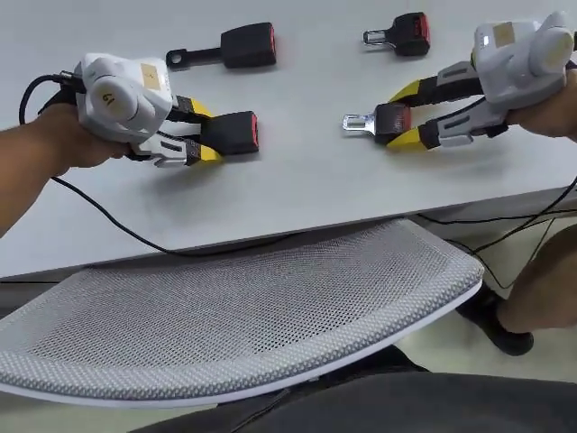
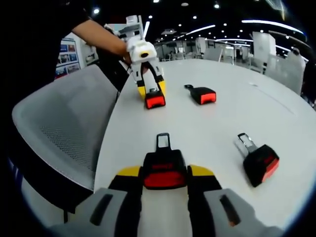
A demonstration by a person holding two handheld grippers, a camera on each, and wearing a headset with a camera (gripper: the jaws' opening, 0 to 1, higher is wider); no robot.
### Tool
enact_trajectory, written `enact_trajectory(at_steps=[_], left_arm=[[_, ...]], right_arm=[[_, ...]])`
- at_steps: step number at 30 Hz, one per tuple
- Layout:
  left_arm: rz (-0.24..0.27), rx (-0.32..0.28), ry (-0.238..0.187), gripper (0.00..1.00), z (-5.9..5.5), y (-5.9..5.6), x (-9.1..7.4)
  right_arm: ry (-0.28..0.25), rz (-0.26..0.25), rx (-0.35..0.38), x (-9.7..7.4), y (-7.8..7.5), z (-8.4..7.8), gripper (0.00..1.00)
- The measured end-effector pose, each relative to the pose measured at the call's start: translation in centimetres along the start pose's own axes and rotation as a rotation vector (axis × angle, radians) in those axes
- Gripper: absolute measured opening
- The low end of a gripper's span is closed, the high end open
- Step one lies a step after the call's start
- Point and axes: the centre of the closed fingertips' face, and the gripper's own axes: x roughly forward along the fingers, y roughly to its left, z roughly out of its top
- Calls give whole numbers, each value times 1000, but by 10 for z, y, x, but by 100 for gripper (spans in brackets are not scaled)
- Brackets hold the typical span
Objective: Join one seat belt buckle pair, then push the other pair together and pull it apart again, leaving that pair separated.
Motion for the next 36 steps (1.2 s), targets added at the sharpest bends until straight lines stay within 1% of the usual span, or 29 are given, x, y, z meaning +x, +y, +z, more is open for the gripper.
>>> enact_trajectory(at_steps=[4,6,10,12,15,19,21,22,23,24,28,31,33,36], left_arm=[[0,-1,6,33,0,-1,0],[0,-2,10,33,0,-1,0],[0,-1,18,33,0,-2,0],[0,-1,20,33,0,-2,0],[-1,0,26,33,0,-2,0],[0,-2,30,33,-1,-2,0],[0,-2,32,33,-1,-3,0],[-1,-1,33,33,-1,-3,0],[-2,0,34,33,-1,-3,0],[-2,1,35,33,-1,-3,0],[-2,1,38,33,-2,-3,0],[-2,1,39,33,-2,-3,-1],[-3,1,42,33,-2,-2,-1],[-5,5,45,33,-2,-2,-1]], right_arm=[[-18,2,-5,12,5,8,35],[-20,7,-6,17,8,11,35],[-24,1,0,28,12,18,35],[-30,9,-6,32,15,21,35],[-40,10,-12,44,17,28,35],[-45,-2,-7,56,20,34,35],[-46,7,-5,63,23,38,35],[-57,7,-20,66,23,43,35],[-56,14,-20,69,25,44,35],[-58,17,-32,71,23,46,35],[-50,36,-47,76,29,54,35],[-41,41,-46,76,31,56,35],[-40,40,-45,76,31,57,35],[-43,39,-42,80,27,60,35]])
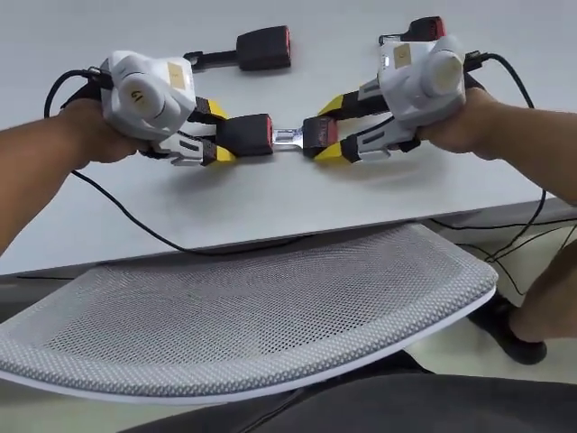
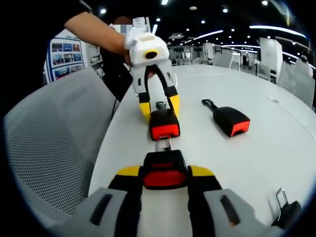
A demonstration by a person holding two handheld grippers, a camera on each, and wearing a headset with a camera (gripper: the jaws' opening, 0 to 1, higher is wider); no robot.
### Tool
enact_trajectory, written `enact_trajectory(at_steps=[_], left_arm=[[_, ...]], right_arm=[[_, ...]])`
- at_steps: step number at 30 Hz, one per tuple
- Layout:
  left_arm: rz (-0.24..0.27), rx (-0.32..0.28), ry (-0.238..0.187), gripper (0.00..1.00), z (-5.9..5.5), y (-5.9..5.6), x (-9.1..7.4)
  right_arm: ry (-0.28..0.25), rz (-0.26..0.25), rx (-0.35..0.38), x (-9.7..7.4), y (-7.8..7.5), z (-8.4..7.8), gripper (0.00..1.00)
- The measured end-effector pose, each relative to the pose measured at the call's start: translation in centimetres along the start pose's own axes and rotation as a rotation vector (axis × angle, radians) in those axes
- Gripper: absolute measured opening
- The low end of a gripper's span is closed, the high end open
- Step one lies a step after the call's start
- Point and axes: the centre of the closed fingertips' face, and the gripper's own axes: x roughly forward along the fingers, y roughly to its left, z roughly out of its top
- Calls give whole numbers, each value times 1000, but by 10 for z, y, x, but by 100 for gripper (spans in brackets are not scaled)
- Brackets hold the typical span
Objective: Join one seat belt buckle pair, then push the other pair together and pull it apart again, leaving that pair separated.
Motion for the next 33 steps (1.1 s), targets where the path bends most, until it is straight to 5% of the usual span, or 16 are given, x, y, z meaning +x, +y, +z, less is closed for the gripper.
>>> enact_trajectory(at_steps=[12,33], left_arm=[[-10,20,5,33,0,1,-2],[-33,53,23,32,-2,0,-1]], right_arm=[[38,13,-19,14,-11,8,35],[60,-25,18,40,-9,26,35]])
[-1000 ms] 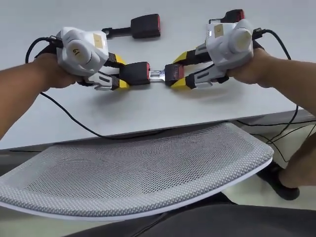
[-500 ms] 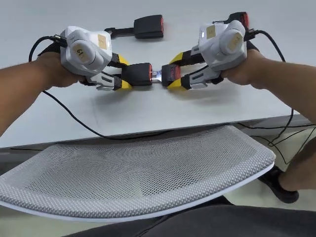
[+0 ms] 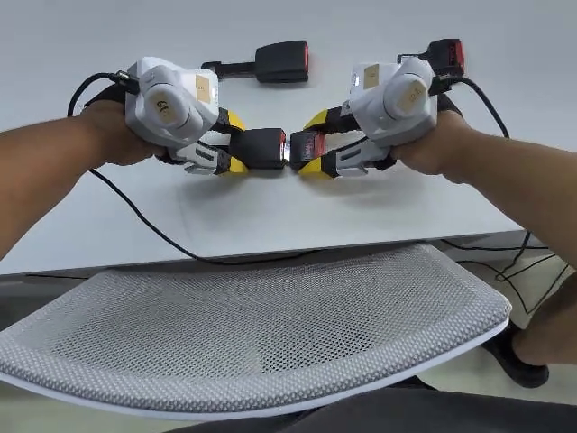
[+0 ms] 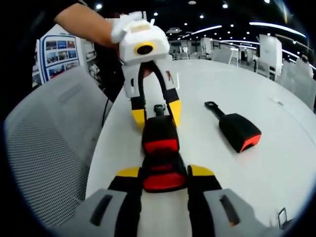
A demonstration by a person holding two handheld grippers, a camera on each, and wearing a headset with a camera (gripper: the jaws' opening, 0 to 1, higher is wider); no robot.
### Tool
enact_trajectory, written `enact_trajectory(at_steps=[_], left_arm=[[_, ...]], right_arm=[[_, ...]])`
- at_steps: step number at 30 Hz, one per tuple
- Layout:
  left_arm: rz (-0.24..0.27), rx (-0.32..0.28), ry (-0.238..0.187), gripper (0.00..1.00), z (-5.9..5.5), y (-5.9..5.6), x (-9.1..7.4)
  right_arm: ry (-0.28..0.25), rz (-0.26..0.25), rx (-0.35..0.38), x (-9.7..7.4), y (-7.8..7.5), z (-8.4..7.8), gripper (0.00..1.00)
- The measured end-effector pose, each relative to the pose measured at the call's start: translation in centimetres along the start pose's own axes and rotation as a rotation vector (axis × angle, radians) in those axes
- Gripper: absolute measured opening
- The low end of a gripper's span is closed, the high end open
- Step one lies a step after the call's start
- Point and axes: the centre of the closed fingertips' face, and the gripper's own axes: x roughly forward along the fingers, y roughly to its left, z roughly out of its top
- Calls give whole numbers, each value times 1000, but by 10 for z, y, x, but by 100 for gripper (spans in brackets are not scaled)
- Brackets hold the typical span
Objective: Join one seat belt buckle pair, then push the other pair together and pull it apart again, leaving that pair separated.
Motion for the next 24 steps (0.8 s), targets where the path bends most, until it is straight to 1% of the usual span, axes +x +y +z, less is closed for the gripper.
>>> enact_trajectory(at_steps=[4,16,18,21,24], left_arm=[[-1,3,3,32,0,-1,0],[0,-2,-3,32,-1,0,0],[0,-4,-11,32,-1,0,0],[3,-19,-45,32,-2,1,-1],[3,-12,-62,32,-2,1,-1]], right_arm=[[1,-18,7,1,-1,1,35],[13,-29,-8,-1,-4,-2,35],[10,-34,-10,-1,-5,-2,35],[-5,-42,-13,-2,-5,-4,34],[-8,-49,-29,-2,-5,-4,34]])
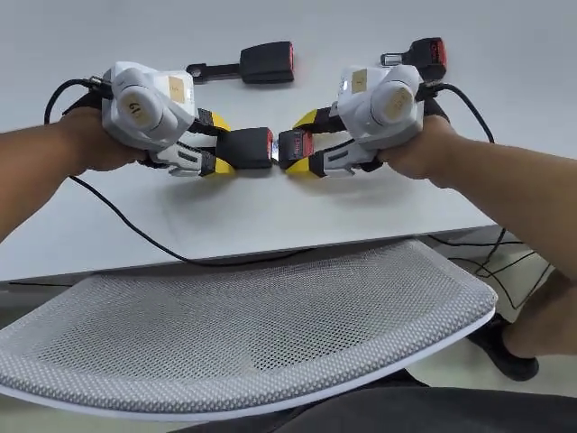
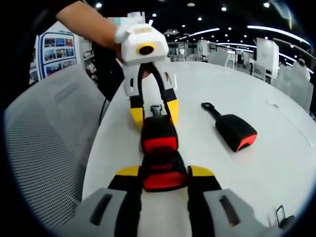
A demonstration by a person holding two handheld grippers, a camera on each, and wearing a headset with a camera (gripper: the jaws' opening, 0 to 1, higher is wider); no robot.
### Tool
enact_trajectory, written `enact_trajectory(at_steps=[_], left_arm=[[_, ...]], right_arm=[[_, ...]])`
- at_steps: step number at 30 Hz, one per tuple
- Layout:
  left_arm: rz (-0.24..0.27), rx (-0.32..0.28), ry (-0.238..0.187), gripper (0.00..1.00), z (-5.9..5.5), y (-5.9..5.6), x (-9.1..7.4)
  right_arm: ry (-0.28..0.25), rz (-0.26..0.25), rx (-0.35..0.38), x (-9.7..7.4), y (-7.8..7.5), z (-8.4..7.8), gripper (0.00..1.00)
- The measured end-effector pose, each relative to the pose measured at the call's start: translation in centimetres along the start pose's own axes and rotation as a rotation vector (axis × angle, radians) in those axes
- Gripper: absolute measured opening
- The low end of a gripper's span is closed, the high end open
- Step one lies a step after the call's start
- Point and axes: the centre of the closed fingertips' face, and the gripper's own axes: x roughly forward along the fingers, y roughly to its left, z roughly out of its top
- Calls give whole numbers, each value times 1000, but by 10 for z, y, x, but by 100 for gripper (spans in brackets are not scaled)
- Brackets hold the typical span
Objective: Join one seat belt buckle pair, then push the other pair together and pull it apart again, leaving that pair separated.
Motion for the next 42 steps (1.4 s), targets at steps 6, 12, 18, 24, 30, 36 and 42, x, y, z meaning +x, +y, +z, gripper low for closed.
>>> enact_trajectory(at_steps=[6,12,18,24,30,36,42], left_arm=[[-6,20,-21,32,1,-1,0],[-9,27,-34,31,1,-1,1],[-17,27,-50,31,2,-1,1],[-12,18,-72,31,2,-1,2],[-9,22,-88,31,3,-1,2],[-5,30,-101,31,4,0,3],[-6,28,-95,31,4,1,3]], right_arm=[[-30,-13,-2,-3,0,-2,34],[-49,-16,7,-2,-1,-3,33],[-69,-15,16,-3,-2,-4,33],[-92,-14,26,-4,0,-4,33],[-110,-18,17,-6,2,-3,33],[-138,-29,27,-7,2,-3,33],[-146,-37,33,-7,3,-1,33]])
